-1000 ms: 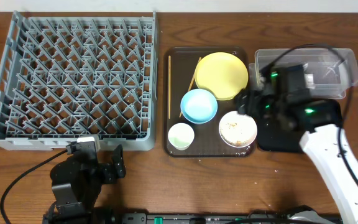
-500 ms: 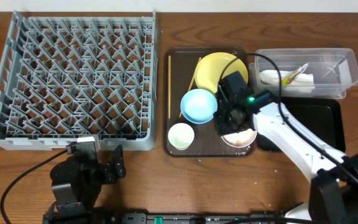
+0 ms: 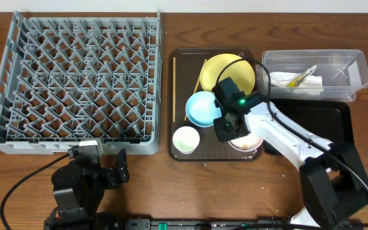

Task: Sort waste into correct bins and load items into the dishwasher
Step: 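Grasp the rim of the pink rice bowl with the right gripper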

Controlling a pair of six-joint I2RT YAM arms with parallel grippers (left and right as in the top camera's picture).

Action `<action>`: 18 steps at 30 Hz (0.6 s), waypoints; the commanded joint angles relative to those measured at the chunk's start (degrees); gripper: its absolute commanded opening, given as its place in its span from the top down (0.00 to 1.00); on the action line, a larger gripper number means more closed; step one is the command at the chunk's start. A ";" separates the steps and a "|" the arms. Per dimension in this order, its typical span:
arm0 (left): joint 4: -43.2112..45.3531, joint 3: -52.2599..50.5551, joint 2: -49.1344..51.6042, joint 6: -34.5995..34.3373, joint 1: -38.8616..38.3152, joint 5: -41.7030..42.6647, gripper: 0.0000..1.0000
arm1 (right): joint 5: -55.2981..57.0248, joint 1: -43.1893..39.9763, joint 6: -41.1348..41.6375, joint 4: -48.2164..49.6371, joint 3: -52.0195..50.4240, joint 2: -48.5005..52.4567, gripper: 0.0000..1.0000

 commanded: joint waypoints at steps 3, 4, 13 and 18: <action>0.00 0.79 -0.11 -0.83 0.09 0.72 0.09 | 1.51 3.10 0.63 -0.02 1.01 1.95 0.71; 0.00 0.79 -0.11 -0.83 0.09 0.72 0.10 | 1.86 3.39 0.87 -0.04 0.98 2.10 0.72; 0.00 0.79 -0.11 -0.83 0.09 0.72 0.10 | 4.02 4.07 3.82 -0.26 0.98 2.91 0.83; 0.00 0.79 -0.11 -0.83 0.09 0.72 0.10 | 4.59 4.07 4.02 0.33 0.72 2.93 0.89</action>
